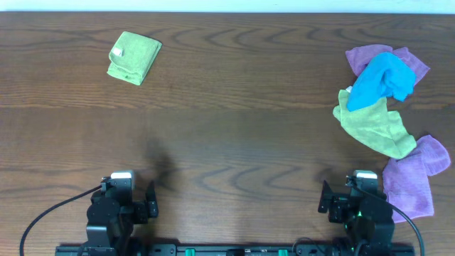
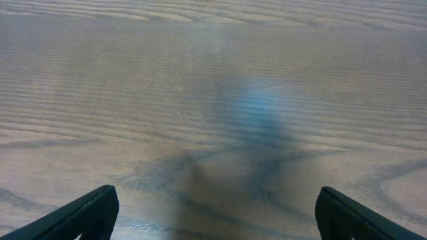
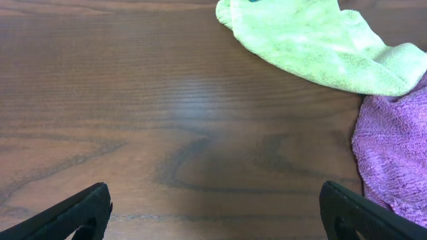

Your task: Fold the cloth

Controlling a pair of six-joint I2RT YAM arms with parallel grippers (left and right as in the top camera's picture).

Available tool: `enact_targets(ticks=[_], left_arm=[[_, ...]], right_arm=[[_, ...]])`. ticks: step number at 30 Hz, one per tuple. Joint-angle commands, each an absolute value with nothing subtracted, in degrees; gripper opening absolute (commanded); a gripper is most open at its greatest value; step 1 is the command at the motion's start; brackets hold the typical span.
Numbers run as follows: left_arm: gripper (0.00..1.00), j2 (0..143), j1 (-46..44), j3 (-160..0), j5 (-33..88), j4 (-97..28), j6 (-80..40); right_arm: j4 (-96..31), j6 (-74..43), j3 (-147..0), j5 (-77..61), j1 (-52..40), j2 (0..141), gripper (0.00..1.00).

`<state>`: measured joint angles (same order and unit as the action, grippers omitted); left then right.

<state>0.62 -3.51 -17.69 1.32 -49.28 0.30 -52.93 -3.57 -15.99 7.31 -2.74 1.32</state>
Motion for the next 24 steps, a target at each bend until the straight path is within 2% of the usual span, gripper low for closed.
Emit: enact_targets(ticks=[1,8,16,24], left_arm=[[0.95,0.25,-3.27,-17.63,1.08,-49.30,1.32],[0.95,0.25,-3.27,-17.63,1.08,-49.30,1.32],[0.95,0.25,-3.27,-17.63,1.10,-49.30,1.32],[0.95,0.25,-3.27,-17.63,1.10,-49.30,1.32]], right_arm=[[-53.23,-2.92,-15.51,7.03,-2.31,0.60,0.99],[-51.86,-6.83,-19.70,7.05,-2.04,3.53,0.99],[-53.58,-6.83,-33.04,7.09,2.83,20.49,0.99],[-68.18,-12.25,-56.60,11.11,6.31,40.77,0.99]])
